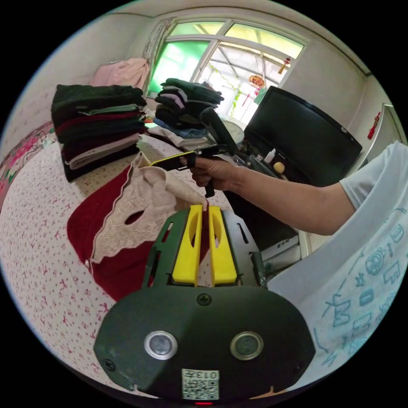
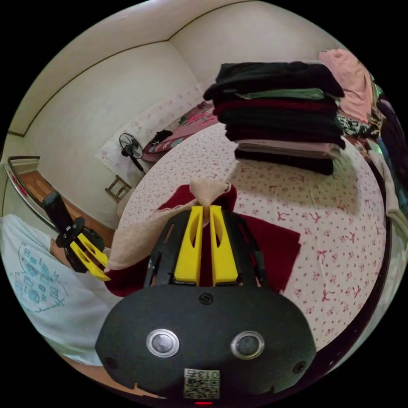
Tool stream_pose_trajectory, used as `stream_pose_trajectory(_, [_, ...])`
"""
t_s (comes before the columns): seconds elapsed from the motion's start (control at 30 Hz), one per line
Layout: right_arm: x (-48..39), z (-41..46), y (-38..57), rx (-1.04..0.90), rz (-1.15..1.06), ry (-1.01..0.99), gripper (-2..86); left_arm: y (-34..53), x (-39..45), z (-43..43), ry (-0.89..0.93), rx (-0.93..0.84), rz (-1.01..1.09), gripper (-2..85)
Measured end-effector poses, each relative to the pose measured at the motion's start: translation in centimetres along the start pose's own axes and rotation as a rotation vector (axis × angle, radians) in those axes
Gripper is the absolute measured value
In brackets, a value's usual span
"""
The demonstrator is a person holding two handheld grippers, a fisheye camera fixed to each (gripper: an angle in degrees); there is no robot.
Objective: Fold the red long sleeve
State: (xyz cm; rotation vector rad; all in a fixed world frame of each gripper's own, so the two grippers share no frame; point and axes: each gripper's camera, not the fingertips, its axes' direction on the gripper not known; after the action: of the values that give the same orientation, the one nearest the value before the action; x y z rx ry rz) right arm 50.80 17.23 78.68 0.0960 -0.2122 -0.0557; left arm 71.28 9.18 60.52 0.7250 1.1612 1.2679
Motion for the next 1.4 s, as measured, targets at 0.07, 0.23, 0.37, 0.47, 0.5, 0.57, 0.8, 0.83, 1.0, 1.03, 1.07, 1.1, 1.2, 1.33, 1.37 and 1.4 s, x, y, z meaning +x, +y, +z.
stream_pose_trajectory(0.07, [2.8, -0.2, 1.6, -0.003, 0.022, -0.004, 2.3, -1.8, 0.9, 2.6, -0.004, -0.037, 0.018, 1.4])
stream_pose_trajectory(0.23, [9.4, -0.6, 5.3, 0.018, 0.082, -0.071, 2.3, -5.6, 3.2, 8.4, -0.024, -0.120, 0.071, 1.4])
stream_pose_trajectory(0.37, [12.5, -0.1, 6.9, -0.009, 0.093, -0.083, 2.3, -7.9, 4.3, 12.5, -0.038, -0.179, 0.084, 1.4])
stream_pose_trajectory(0.47, [14.4, 0.3, 8.2, -0.025, 0.103, -0.103, 2.2, -9.0, 5.2, 14.8, -0.044, -0.217, 0.101, 1.6])
stream_pose_trajectory(0.5, [15.1, 0.4, 8.7, -0.030, 0.111, -0.110, 2.2, -9.4, 5.6, 15.6, -0.044, -0.228, 0.107, 1.7])
stream_pose_trajectory(0.57, [16.0, 0.4, 9.5, -0.030, 0.126, -0.127, 2.1, -9.7, 6.1, 16.6, -0.048, -0.238, 0.103, 2.0])
stream_pose_trajectory(0.8, [18.3, -1.7, 12.9, -0.013, 0.271, -0.087, 2.5, -11.8, 9.2, 19.3, -0.061, -0.264, 0.140, 5.6])
stream_pose_trajectory(0.83, [18.1, -3.0, 13.8, 0.027, 0.288, -0.053, 3.3, -12.0, 9.8, 19.2, -0.067, -0.255, 0.157, 6.0])
stream_pose_trajectory(1.0, [16.1, -6.6, 18.0, 0.072, 0.337, 0.027, 6.8, -12.6, 15.3, 16.1, -0.056, -0.156, 0.307, 6.7])
stream_pose_trajectory(1.03, [15.1, -6.7, 19.1, 0.049, 0.338, 0.036, 7.4, -12.4, 15.7, 15.5, -0.070, -0.141, 0.316, 6.3])
stream_pose_trajectory(1.07, [14.7, -6.7, 19.6, 0.039, 0.339, 0.037, 7.6, -11.8, 16.1, 14.1, -0.113, -0.104, 0.317, 5.7])
stream_pose_trajectory(1.1, [13.7, -6.6, 20.8, 0.028, 0.344, 0.036, 8.2, -11.0, 16.1, 12.6, -0.183, -0.070, 0.297, 5.1])
stream_pose_trajectory(1.2, [11.5, -5.3, 23.2, -0.009, 0.370, 0.038, 9.9, -8.4, 13.8, 9.4, -0.444, -0.042, 0.144, 4.7])
stream_pose_trajectory(1.33, [10.5, -2.5, 24.6, -0.027, 0.447, 0.001, 7.1, -6.1, 10.6, 6.8, -0.663, -0.076, -0.049, 4.6])
stream_pose_trajectory(1.37, [10.4, -1.9, 24.6, -0.042, 0.453, 0.008, 6.1, -5.8, 10.0, 6.5, -0.700, -0.088, -0.084, 4.6])
stream_pose_trajectory(1.4, [10.3, -1.0, 24.5, -0.076, 0.464, 0.020, 4.8, -5.7, 9.7, 6.5, -0.722, -0.098, -0.096, 4.6])
